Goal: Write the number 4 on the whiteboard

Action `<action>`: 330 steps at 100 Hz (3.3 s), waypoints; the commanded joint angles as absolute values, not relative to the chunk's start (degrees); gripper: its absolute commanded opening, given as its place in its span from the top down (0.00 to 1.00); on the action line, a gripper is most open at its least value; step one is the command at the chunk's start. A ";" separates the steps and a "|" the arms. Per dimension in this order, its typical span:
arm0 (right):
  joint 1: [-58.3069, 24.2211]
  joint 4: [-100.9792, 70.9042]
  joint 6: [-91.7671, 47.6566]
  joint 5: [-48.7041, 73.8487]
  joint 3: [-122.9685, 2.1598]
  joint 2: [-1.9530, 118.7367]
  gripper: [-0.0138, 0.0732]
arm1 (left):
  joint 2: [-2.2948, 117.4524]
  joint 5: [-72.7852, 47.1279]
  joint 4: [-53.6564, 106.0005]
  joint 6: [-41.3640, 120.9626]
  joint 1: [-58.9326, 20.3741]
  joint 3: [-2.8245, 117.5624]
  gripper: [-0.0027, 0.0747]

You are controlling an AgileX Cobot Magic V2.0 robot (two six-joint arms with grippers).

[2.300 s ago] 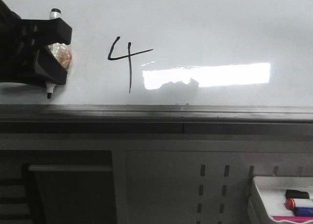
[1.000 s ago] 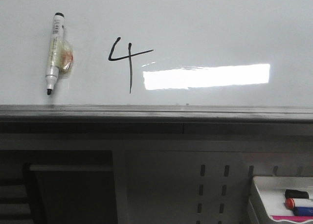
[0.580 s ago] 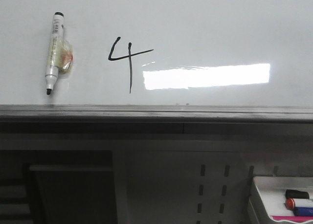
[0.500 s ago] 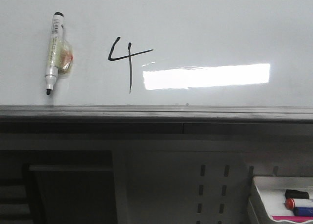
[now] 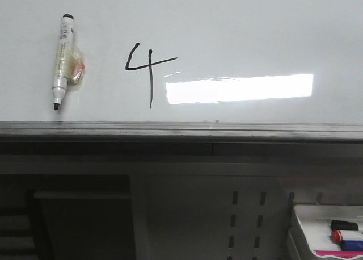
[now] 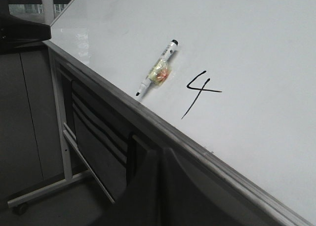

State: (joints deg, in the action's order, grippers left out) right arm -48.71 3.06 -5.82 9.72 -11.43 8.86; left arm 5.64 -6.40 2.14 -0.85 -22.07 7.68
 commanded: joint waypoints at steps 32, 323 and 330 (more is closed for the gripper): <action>-48.30 3.61 -5.86 5.58 -12.88 9.32 0.92 | -1.15 -2.64 -2.57 -0.89 -0.44 1.75 0.99; 3.20 0.57 -5.24 18.42 2.00 -1.47 0.92 | -1.69 -16.28 -4.25 -0.89 0.81 -2.24 0.99; 3.20 0.57 -5.24 18.42 2.00 -1.47 0.92 | -1.69 -16.28 -4.25 -0.89 0.81 -2.24 0.99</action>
